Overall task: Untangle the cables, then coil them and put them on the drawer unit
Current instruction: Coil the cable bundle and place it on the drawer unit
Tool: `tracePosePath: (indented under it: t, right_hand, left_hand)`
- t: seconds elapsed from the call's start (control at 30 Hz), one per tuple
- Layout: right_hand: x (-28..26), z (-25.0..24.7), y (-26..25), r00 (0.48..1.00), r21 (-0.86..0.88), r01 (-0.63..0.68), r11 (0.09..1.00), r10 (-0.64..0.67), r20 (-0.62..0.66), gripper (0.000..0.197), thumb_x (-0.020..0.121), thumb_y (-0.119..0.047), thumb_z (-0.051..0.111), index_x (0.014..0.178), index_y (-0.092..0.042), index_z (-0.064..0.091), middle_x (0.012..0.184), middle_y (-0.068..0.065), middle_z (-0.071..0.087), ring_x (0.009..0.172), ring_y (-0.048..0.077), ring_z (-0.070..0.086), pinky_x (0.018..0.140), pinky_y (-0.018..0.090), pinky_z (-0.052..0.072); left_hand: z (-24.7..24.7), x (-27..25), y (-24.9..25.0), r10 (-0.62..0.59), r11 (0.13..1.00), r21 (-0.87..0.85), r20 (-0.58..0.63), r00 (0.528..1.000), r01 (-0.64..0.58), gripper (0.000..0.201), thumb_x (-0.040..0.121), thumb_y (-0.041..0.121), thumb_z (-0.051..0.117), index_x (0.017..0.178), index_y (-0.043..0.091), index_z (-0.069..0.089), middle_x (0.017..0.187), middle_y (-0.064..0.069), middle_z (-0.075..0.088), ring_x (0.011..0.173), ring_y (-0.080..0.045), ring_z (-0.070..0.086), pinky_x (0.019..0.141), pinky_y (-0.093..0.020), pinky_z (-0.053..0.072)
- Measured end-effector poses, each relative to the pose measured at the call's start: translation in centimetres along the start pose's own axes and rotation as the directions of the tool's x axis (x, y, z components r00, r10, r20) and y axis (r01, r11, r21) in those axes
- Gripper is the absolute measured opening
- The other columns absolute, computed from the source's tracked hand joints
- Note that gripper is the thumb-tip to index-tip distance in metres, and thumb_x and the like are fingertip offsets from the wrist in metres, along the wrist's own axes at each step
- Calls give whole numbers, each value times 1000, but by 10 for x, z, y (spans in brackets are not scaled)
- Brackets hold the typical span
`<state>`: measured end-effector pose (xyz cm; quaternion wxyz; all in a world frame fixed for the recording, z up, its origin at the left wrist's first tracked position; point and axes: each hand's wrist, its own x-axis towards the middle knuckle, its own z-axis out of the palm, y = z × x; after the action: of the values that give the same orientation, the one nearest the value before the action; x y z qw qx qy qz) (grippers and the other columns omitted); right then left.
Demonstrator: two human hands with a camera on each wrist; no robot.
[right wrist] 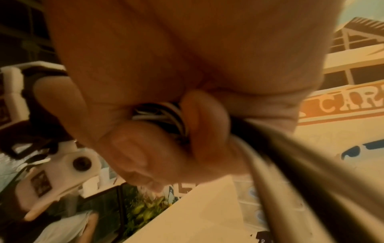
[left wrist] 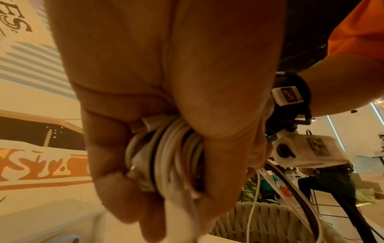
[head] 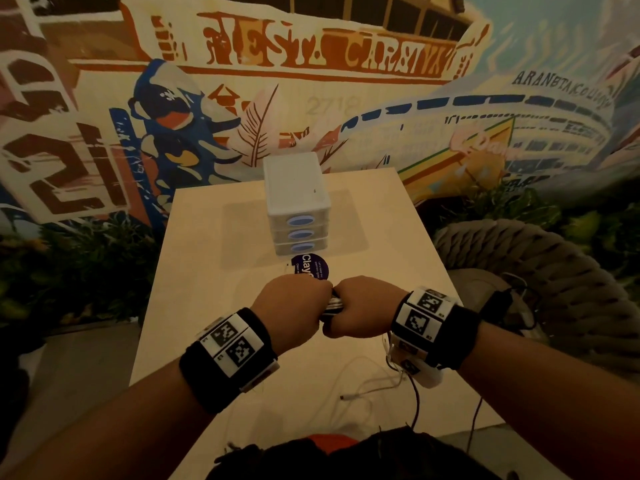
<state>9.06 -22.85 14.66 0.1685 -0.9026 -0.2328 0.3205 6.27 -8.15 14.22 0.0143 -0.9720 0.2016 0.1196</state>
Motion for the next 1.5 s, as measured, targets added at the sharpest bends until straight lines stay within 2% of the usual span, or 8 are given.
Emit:
tracePosePath:
  t: [0.3,0.4,0.53,0.83,0.97,1.1,1.27,1.5]
  right_hand:
    - [-19,-28,31,987,517,140,845,-75,-145,13,83,-17,72,73,-15,64,56,-3,60,47,16,53,53,27,46]
    - [-20,-28,30,979,697,201,689,-121,-163,31,72,-23,70,82,6,62,54,3,55,45,18,48,51,26,42]
    - [-22,-23,18,959,813,259,522,-241,-150,19,70,-9,64,82,6,59,57,10,50,46,21,45,47,24,40]
    - [-30,-23,-6,878,905,252,343,-474,-66,42,66,-15,64,100,8,57,68,16,47,45,18,43,41,20,35]
    - [-28,-28,1,894,866,273,418,-443,-68,25,75,-20,69,99,-20,69,74,20,63,52,26,56,46,26,48]
    - [-23,-23,21,924,813,260,520,-380,-53,37,89,-18,74,119,-37,63,92,31,65,77,40,64,76,49,56]
    - [-24,-6,42,972,683,128,719,-227,57,33,99,-44,54,88,-14,62,63,-6,51,59,14,50,81,43,59]
    - [-27,-16,52,997,515,47,856,-69,24,37,103,-50,47,92,-21,68,57,-13,47,52,12,42,55,27,44]
  left_hand:
    - [-6,-21,-40,-100,721,-681,-291,951,-133,110,71,55,87,154,54,15,132,25,57,106,2,62,86,-20,55]
    - [8,-23,-38,-137,389,-914,-179,974,-114,103,66,58,87,149,55,27,133,22,58,113,-4,64,86,-29,58]
    - [17,-22,-20,27,322,-921,-223,975,-219,80,78,75,67,140,27,48,134,4,60,118,-18,63,94,-49,57]
    - [-29,-19,7,50,-209,-901,-397,917,-379,43,82,55,74,122,38,71,126,11,70,119,-12,66,87,-28,56]
    - [-26,-12,7,-89,-159,-910,-374,923,-383,25,88,45,74,107,28,74,126,-17,68,102,-54,64,63,-62,57]
    - [-33,-9,9,-225,-92,-882,-434,873,-462,13,90,31,64,97,28,75,97,-17,70,93,-41,67,83,-62,57]
    - [-33,-3,-13,-270,-158,-884,-391,880,-441,9,98,5,55,98,4,64,85,-20,62,79,-32,63,81,-45,58]
    - [-33,-11,-17,-122,398,-884,-316,941,-245,10,94,1,67,97,9,71,77,-4,70,66,-12,66,63,-22,54]
